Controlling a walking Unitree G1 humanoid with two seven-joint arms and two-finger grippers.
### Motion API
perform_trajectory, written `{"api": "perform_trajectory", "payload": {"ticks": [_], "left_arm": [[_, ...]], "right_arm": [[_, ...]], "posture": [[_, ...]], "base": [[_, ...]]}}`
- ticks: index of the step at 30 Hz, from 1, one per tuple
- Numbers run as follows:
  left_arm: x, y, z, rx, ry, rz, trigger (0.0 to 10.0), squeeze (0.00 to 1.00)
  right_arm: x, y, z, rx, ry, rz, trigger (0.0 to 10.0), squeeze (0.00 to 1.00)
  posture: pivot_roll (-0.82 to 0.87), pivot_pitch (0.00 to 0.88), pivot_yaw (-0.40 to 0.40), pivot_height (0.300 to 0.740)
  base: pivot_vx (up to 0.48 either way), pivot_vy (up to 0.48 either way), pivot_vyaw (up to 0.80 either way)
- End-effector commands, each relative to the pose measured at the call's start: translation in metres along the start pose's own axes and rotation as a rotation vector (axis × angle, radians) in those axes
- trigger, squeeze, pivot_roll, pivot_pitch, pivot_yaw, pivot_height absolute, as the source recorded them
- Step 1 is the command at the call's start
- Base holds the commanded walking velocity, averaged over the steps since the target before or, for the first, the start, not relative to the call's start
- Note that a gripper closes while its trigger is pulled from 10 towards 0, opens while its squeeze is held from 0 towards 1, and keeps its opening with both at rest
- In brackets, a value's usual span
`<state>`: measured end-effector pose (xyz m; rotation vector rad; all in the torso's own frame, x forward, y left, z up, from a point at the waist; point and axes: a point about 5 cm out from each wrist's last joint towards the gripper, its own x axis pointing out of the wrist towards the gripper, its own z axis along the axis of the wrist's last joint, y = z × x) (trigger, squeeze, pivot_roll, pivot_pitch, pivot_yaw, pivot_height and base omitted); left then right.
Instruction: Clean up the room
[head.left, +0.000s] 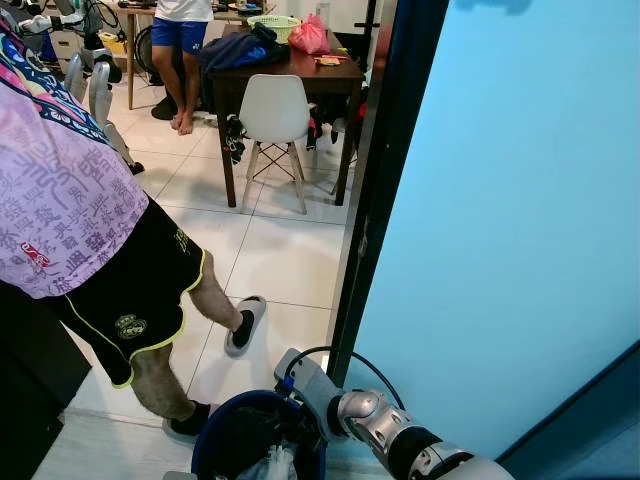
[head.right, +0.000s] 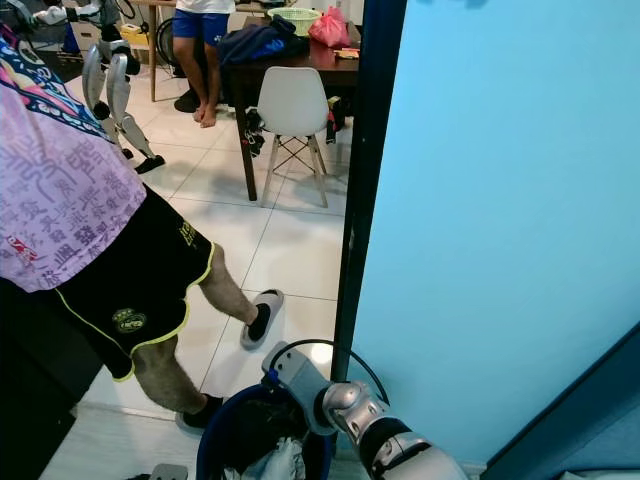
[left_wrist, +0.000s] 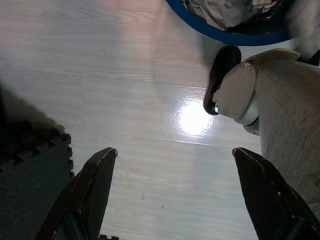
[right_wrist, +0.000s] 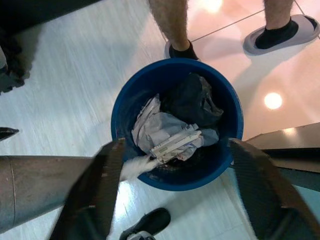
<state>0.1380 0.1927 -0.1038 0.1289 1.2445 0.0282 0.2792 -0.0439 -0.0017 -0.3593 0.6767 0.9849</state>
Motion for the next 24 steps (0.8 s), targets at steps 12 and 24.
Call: {"api": "perform_trajectory", "payload": {"ticks": [12, 24], "left_arm": [[0.0, -0.007, -0.007, 0.009, 0.02, -0.031, 10.0, 0.0], [0.0, -0.009, -0.005, 0.034, 0.026, -0.041, 10.0, 0.0]], "right_arm": [[-0.018, -0.016, -0.054, 0.097, 0.164, -0.212, 10.0, 0.0], [-0.063, 0.001, -0.161, 0.528, 0.386, -0.454, 10.0, 0.0]], "posture": [[-0.01, 0.063, -0.088, 0.74], [-0.04, 0.054, -0.078, 0.74]], "base": [[0.0, 0.0, 0.0], [-0.24, 0.0, 0.0]]}}
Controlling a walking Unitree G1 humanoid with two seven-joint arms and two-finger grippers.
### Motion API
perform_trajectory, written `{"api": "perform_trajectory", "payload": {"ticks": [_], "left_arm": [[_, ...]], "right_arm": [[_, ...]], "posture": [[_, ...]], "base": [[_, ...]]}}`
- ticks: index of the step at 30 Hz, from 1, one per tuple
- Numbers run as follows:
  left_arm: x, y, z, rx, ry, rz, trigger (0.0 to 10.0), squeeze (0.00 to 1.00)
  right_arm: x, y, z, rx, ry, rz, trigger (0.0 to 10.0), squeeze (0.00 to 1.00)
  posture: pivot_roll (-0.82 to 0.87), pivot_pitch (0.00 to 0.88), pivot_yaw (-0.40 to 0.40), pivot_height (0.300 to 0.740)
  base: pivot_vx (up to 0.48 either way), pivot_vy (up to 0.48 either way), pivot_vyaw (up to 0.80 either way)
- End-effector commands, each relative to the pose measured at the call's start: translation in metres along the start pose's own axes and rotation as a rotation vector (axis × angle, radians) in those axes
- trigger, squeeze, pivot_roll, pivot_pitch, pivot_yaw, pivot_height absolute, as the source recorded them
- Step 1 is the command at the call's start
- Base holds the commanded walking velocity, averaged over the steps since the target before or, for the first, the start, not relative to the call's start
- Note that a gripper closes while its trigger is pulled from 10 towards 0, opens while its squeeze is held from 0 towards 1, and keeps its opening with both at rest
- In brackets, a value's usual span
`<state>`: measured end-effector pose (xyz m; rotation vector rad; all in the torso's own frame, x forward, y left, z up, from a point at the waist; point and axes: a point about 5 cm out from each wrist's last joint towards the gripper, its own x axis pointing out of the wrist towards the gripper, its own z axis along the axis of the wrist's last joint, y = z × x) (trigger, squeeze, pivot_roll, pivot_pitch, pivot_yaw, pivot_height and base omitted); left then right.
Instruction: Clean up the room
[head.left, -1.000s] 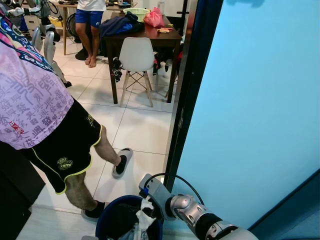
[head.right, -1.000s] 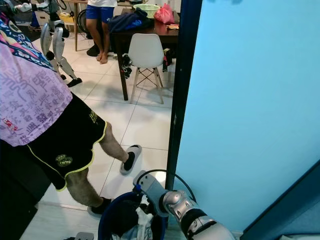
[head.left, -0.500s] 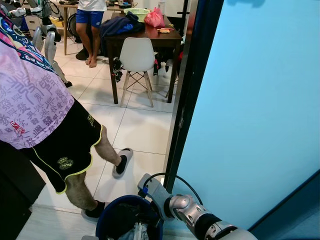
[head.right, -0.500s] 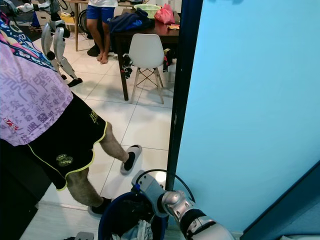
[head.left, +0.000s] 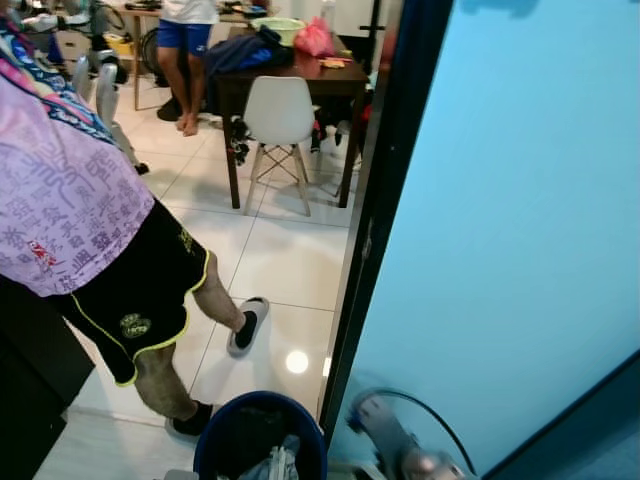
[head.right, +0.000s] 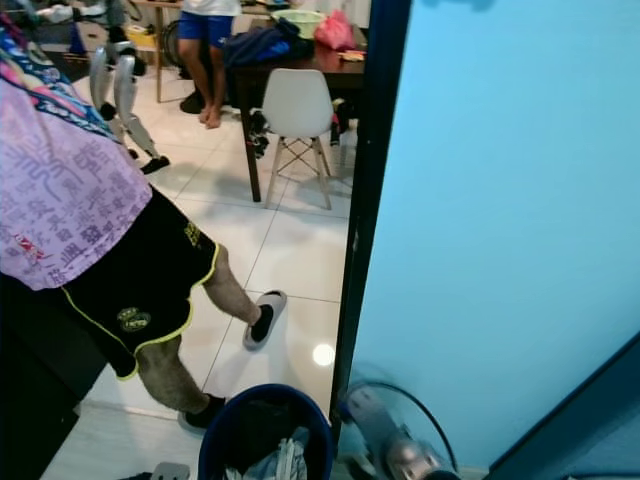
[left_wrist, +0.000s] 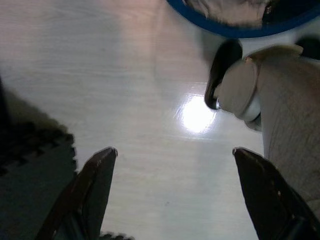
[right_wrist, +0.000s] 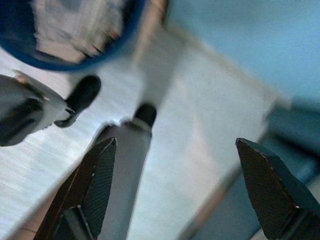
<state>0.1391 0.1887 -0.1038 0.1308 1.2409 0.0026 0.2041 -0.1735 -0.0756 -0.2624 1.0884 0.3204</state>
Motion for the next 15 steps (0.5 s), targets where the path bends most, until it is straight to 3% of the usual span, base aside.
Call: {"api": "perform_trajectory", "payload": {"ticks": [1, 8, 15], "left_arm": [[0.0, -0.005, -0.006, 0.022, 0.031, -0.023, 10.0, 0.0], [0.0, -0.005, -0.005, 0.036, 0.028, -0.029, 10.0, 0.0], [0.0, -0.005, -0.005, 0.05, 0.031, -0.034, 10.0, 0.0]], "right_arm": [[0.0, 0.001, -0.014, 0.077, 0.036, -0.016, 10.0, 0.0], [-0.002, 0.001, -0.037, 0.086, 0.104, -0.054, 10.0, 0.0], [0.0, 0.005, -0.033, 0.07, 0.108, -0.09, 10.0, 0.0]], "posture": [[-0.04, 0.054, -0.078, 0.74], [-0.04, 0.056, -0.074, 0.74], [-0.04, 0.055, -0.075, 0.74]], "base": [[-0.48, 0.0, 0.0], [-0.48, 0.0, 0.0], [-0.48, 0.0, 0.0]]}}
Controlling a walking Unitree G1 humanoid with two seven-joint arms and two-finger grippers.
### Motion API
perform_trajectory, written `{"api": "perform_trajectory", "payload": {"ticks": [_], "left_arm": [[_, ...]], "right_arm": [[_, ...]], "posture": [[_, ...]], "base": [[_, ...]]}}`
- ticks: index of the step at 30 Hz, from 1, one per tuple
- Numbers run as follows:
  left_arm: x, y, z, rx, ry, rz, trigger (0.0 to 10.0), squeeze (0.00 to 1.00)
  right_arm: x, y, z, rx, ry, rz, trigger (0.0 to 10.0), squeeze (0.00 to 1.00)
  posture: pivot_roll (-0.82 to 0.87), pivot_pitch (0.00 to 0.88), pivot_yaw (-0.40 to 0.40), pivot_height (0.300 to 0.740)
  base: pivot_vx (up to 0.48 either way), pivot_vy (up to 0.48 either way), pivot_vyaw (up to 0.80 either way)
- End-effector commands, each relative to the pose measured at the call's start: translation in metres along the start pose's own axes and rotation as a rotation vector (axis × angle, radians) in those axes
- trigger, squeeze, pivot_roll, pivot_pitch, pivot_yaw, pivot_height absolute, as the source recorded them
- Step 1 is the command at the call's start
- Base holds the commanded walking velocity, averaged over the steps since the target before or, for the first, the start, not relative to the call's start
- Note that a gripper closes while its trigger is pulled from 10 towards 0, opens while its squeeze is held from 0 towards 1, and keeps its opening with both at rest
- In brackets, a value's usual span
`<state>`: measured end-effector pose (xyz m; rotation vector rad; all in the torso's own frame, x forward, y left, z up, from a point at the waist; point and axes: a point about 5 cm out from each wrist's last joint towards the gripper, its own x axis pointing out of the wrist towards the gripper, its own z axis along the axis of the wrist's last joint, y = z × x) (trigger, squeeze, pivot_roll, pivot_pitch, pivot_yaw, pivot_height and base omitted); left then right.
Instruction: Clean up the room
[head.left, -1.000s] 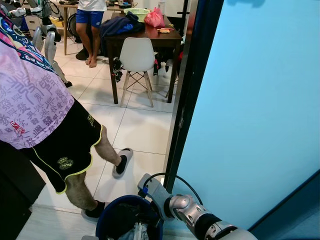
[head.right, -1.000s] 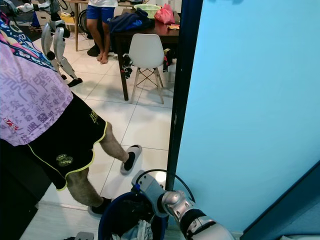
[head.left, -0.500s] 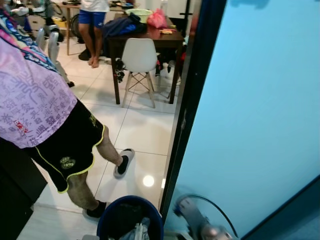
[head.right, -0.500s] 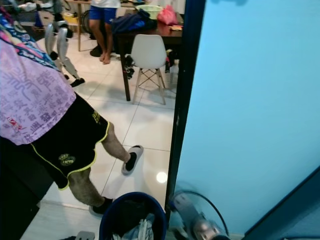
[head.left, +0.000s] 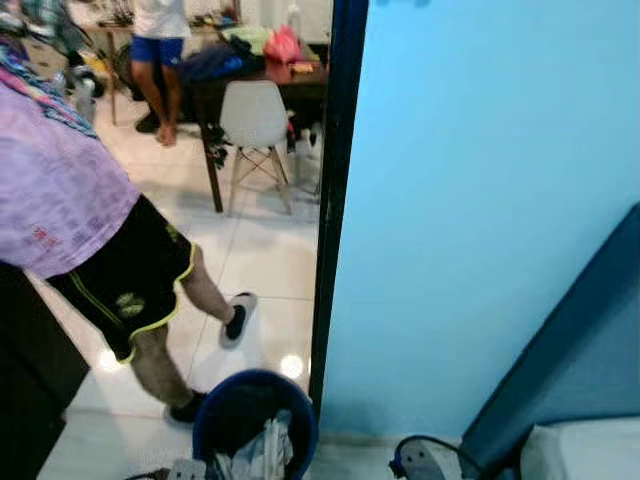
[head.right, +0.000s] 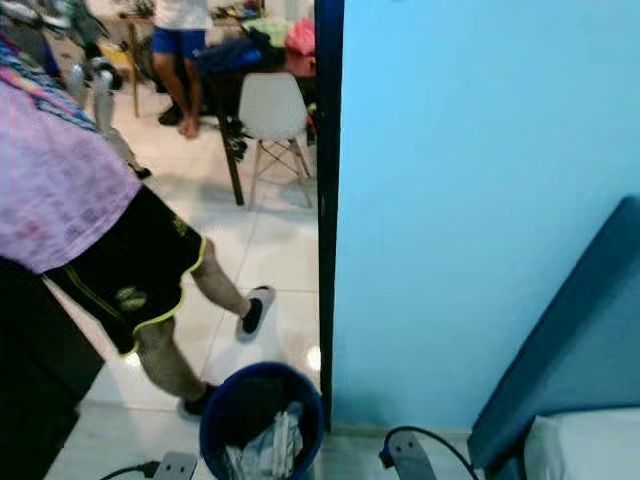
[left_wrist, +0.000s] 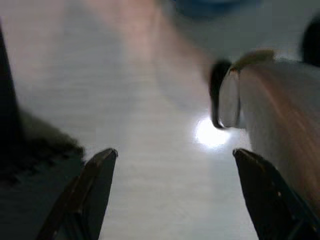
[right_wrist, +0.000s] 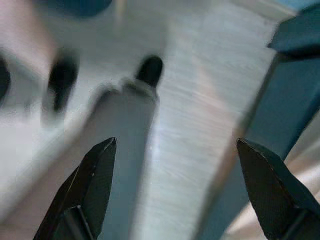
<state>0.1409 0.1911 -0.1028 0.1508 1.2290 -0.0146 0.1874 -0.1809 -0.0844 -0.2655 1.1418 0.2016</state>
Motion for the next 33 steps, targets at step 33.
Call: {"api": "perform_trajectory", "payload": {"ticks": [33], "left_arm": [[0.0, -0.006, -0.006, 0.003, 0.023, -0.03, 10.0, 0.0]], "right_arm": [[-0.005, -0.028, -0.024, 0.038, 0.026, -0.112, 10.0, 0.0]], "posture": [[-0.04, 0.05, -0.063, 0.74]], "base": [[-0.48, 0.0, -0.6]]}}
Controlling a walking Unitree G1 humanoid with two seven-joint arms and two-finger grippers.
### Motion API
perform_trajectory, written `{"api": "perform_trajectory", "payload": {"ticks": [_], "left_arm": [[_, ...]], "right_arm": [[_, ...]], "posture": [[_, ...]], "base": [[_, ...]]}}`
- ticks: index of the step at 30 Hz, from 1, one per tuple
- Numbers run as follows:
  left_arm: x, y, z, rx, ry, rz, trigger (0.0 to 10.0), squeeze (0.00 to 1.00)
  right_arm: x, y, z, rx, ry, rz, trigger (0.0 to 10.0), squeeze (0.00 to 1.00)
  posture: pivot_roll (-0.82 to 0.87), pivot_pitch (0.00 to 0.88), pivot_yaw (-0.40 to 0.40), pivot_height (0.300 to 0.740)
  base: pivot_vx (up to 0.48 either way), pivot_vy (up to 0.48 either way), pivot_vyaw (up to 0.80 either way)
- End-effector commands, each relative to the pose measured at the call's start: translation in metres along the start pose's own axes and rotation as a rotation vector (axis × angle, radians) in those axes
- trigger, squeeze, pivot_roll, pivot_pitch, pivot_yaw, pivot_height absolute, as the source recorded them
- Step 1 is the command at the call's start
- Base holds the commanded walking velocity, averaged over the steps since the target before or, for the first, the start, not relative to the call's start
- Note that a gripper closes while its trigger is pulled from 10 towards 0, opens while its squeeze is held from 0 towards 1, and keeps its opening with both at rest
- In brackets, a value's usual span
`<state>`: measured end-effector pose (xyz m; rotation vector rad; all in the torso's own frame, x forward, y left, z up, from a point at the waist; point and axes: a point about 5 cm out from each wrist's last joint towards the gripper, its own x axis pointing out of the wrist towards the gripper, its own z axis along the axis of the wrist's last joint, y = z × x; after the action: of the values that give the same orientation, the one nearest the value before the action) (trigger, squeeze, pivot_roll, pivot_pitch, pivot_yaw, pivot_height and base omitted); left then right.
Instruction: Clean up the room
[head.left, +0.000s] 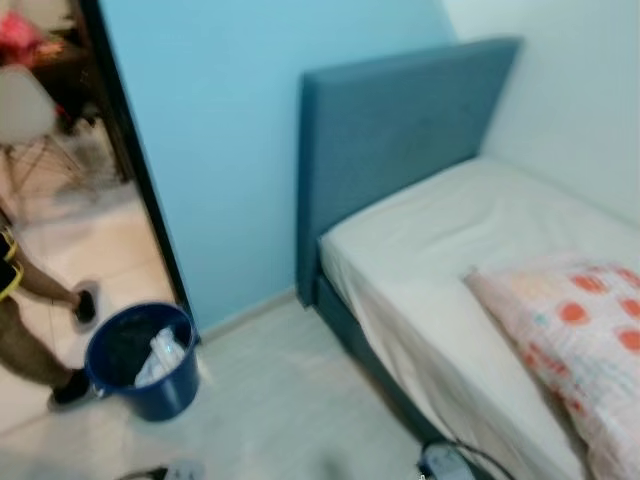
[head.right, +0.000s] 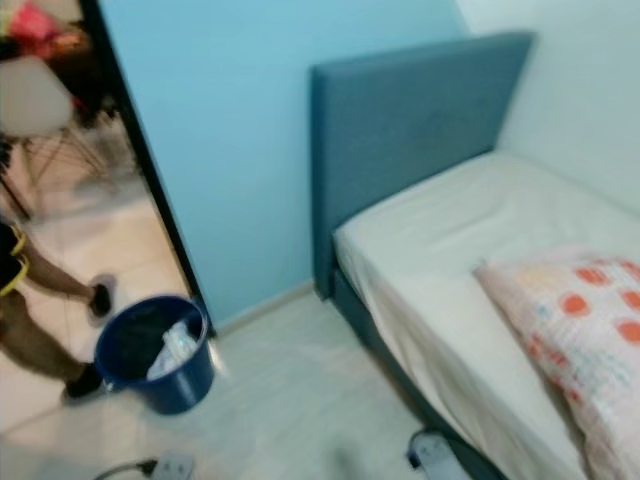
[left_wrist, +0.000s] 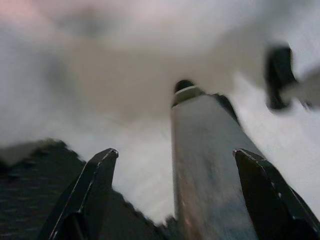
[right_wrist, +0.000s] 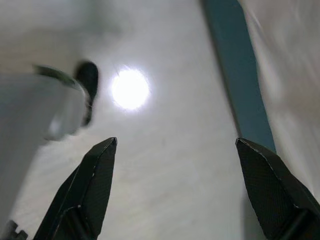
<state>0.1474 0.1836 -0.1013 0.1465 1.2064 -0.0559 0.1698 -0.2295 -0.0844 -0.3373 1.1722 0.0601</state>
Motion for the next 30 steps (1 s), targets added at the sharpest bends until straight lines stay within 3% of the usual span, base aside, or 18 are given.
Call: {"api": "perform_trajectory", "payload": {"ticks": [1, 6, 9, 30], "left_arm": [[0.0, 0.001, -0.013, -0.021, 0.046, 0.004, 10.0, 0.0], [0.0, 0.0, -0.012, -0.051, 0.018, -0.001, 10.0, 0.0], [0.0, -0.001, -0.01, -0.021, 0.01, -0.03, 10.0, 0.0], [0.0, -0.002, -0.011, -0.031, 0.01, -0.05, 10.0, 0.0]], "right_arm": [[0.001, 0.016, 0.009, 0.023, -0.038, 0.031, 10.0, 0.0], [0.001, 0.033, 0.023, 0.044, -0.089, 0.058, 10.0, 0.0], [0.001, 0.039, 0.032, 0.044, -0.11, 0.07, 10.0, 0.0], [-0.001, 0.035, 0.054, 0.049, -0.148, 0.058, 10.0, 0.0]], "posture": [[-0.04, 0.05, -0.063, 0.74], [-0.03, 0.048, -0.062, 0.74], [-0.03, 0.048, -0.061, 0.74], [-0.04, 0.051, -0.061, 0.74]], "base": [[-0.48, 0.0, -0.71], [-0.066, 0.0, -0.11], [0.0, 0.0, 0.0], [0.0, -0.446, 0.0]]}}
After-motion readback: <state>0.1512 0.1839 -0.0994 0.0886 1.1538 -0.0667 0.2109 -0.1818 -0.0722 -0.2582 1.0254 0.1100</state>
